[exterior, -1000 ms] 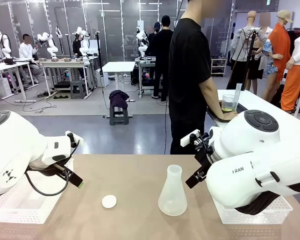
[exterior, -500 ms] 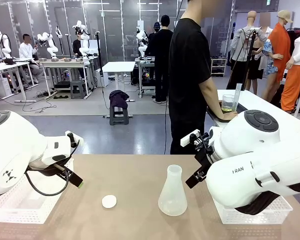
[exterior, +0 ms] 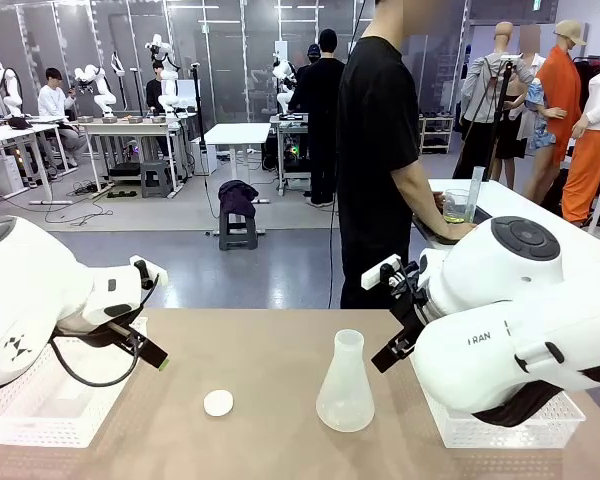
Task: Prepare the solutions needed for the experiment.
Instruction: Pick up the Plastic Funnel and insert it into the Big flask.
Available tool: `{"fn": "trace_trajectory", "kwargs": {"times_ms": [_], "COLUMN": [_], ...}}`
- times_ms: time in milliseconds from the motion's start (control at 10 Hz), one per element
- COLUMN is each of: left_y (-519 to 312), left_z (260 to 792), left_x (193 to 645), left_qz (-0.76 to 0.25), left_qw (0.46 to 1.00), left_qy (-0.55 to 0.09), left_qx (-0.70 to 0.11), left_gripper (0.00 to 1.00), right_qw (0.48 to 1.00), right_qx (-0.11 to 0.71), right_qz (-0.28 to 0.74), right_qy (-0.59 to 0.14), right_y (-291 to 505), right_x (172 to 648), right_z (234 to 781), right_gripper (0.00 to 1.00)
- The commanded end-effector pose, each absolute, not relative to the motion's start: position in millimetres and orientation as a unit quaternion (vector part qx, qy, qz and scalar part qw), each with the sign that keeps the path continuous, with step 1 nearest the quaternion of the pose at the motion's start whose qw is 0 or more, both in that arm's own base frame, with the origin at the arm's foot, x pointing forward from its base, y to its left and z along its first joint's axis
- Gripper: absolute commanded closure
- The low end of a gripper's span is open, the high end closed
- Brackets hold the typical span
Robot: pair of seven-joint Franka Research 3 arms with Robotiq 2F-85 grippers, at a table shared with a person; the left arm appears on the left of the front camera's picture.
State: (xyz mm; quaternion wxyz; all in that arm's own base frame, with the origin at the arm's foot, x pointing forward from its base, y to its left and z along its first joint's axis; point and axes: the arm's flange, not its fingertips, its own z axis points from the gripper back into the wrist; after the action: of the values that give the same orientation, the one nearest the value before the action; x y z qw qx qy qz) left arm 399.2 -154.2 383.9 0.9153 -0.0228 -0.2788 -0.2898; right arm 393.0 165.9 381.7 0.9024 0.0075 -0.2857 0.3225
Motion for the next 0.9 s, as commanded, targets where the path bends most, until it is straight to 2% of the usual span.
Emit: {"fn": "trace_trajectory", "kwargs": {"times_ms": [0,300,600,700,800], "left_y": [-146,-139,-116,-112,-110], "left_z": [406,441,469,472,472], "left_x": [384,361,354,356,361], "left_qz": [-0.304,-0.316,-0.288,-0.287,-0.288], "left_qw": [0.903,0.892,0.886,0.885,0.893], "left_qy": [-0.297,-0.300,-0.296,-0.293,-0.289], "left_qx": [-0.060,-0.116,-0.212,-0.221,-0.190], "left_gripper": [0.00,0.00,0.00,0.00,0.00], "right_qw": [0.903,0.897,0.906,0.908,0.903], "right_qx": [-0.006,-0.024,0.035,0.031,-0.014], "right_qz": [0.305,0.295,0.226,0.209,0.243], "right_qy": [-0.303,-0.330,-0.356,-0.362,-0.353], "right_y": [166,159,129,123,125], "right_x": [376,353,339,339,337], "right_z": [411,456,488,490,488], "right_gripper": [0.00,0.00,0.00,0.00,0.00]}}
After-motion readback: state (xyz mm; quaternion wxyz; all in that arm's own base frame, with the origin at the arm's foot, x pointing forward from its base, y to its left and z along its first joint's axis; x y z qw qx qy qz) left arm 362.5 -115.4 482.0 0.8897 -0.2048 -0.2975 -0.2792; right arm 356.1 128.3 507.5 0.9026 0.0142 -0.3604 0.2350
